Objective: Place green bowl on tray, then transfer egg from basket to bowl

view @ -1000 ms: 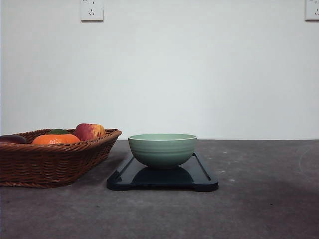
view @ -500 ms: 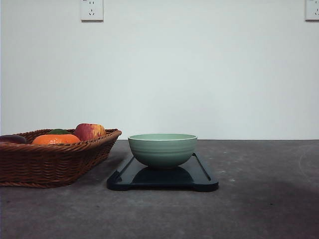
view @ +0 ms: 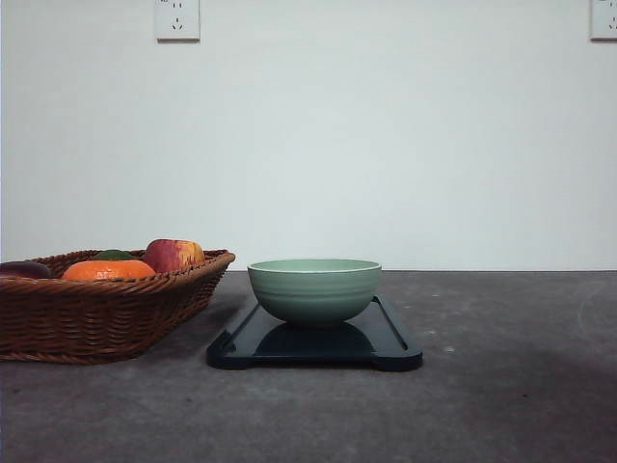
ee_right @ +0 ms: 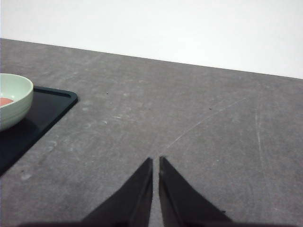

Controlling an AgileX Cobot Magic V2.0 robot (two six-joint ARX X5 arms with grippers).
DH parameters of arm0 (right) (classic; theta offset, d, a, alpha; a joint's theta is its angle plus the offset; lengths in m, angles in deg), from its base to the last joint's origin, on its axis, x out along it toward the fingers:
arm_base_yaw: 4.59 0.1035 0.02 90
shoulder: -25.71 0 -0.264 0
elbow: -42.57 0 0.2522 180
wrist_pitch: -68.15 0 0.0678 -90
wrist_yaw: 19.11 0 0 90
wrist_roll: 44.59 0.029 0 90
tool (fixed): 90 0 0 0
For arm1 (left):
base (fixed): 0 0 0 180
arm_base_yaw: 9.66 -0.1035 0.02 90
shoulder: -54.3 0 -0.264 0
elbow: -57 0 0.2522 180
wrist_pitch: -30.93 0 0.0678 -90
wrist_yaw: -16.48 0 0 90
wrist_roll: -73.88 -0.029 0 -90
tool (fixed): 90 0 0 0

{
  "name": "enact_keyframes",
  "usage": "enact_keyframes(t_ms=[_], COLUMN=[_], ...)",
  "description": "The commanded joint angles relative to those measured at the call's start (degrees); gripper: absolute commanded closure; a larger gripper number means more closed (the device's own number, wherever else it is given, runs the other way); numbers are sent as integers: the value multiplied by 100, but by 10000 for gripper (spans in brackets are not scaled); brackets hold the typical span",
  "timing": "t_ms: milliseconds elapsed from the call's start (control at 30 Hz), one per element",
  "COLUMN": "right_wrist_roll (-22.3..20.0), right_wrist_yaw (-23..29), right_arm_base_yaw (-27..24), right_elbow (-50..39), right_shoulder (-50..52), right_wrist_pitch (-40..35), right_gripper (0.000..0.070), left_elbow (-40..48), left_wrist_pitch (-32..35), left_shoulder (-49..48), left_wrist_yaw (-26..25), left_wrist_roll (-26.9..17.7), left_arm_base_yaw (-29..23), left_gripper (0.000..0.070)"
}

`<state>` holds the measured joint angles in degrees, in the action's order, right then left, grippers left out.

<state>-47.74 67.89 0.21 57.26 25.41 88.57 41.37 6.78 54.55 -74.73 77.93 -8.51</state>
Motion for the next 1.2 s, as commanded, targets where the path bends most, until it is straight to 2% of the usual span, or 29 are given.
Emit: enact_keyframes(t_ms=[0, 1167], right_wrist_roll=[57, 57], right_wrist_yaw=[4, 4], right_arm_base_yaw=[-7, -7], right_elbow=[-24, -24], right_shoulder=[9, 9], right_wrist_pitch=[-66, -66], right_gripper=[685, 685], left_elbow=[107, 107], left_wrist_pitch=[-35, -35], left_shoulder=[-2, -2], left_wrist_yaw=[20, 20], left_wrist_roll=[7, 7], left_arm_base_yaw=[4, 4], left_gripper=[700, 700])
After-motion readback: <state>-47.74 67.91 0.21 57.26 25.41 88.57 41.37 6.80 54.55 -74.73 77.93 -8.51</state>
